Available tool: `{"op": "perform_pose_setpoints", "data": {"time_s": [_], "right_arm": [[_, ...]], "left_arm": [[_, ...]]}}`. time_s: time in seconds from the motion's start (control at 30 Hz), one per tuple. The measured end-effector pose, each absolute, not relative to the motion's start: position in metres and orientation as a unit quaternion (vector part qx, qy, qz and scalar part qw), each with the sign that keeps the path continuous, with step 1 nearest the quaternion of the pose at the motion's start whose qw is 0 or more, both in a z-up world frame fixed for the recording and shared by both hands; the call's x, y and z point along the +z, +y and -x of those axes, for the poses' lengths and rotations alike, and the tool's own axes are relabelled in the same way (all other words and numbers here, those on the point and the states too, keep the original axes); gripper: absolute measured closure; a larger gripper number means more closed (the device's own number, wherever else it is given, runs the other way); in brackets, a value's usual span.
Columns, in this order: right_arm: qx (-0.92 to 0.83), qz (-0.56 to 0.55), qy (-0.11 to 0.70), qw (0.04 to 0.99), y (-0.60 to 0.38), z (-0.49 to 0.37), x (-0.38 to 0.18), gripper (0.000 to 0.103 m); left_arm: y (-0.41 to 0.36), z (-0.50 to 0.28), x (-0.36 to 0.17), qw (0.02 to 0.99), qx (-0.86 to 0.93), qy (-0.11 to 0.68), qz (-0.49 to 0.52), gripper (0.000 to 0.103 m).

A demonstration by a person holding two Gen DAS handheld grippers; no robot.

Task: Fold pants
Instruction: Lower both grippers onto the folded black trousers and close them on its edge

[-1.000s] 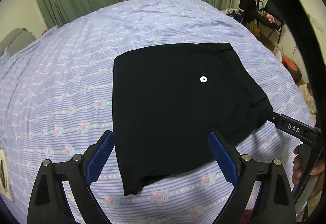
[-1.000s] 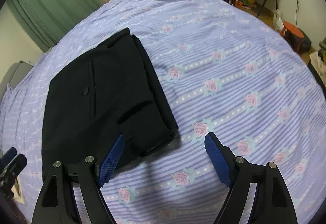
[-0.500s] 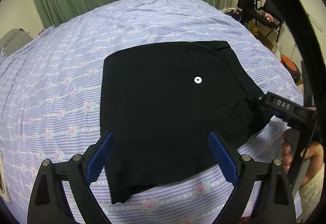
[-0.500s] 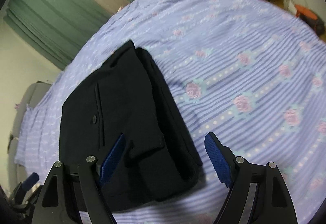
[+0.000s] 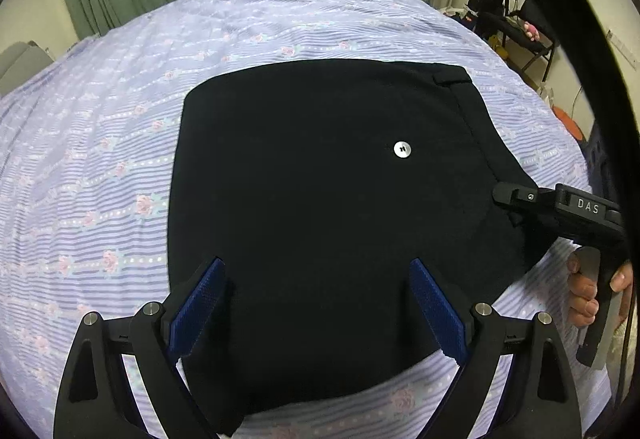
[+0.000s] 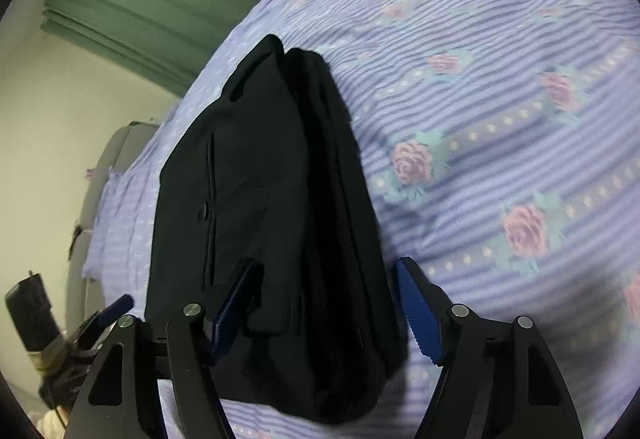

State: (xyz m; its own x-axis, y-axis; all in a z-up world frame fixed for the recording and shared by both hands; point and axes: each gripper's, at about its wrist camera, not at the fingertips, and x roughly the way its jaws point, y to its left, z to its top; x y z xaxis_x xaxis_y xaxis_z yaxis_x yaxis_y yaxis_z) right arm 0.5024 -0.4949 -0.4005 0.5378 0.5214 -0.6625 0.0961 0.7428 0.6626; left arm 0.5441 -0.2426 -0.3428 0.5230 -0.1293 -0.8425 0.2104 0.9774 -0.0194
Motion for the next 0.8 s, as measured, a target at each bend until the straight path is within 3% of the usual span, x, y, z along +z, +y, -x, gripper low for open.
{"op": "perform_pose_setpoints", "data": {"time_s": [0.17,0.3,0.57,0.63,0.8], "right_arm": [[0.164,-0.325,0.469,0.805,-0.491,-0.520,-0.403,0.031],[0.167,-0.322,0.473,0.803,-0.486,-0.519,-0.391,0.049],[0.124,-0.340,0.490,0.793,-0.476,-0.531,-0.398,0.059],[0.093,-0.306,0.501,0.804,-0.464,-0.528,-0.386,0.069],[-0.008,-0.115,0.514,0.850,-0.410,-0.526,-0.354,0.073]], "left_arm": [[-0.239,-0.562,-0.348,0.871,-0.099,0.481,-0.025,0.009],[-0.231,-0.575,-0.350,0.872,-0.098,0.480,-0.005,0.009],[-0.204,-0.591,-0.348,0.871,-0.096,0.481,0.022,0.009],[-0.192,-0.593,-0.347,0.870,-0.099,0.482,0.033,0.009],[-0.147,-0.596,-0.346,0.869,-0.077,0.483,0.069,0.009]]}}
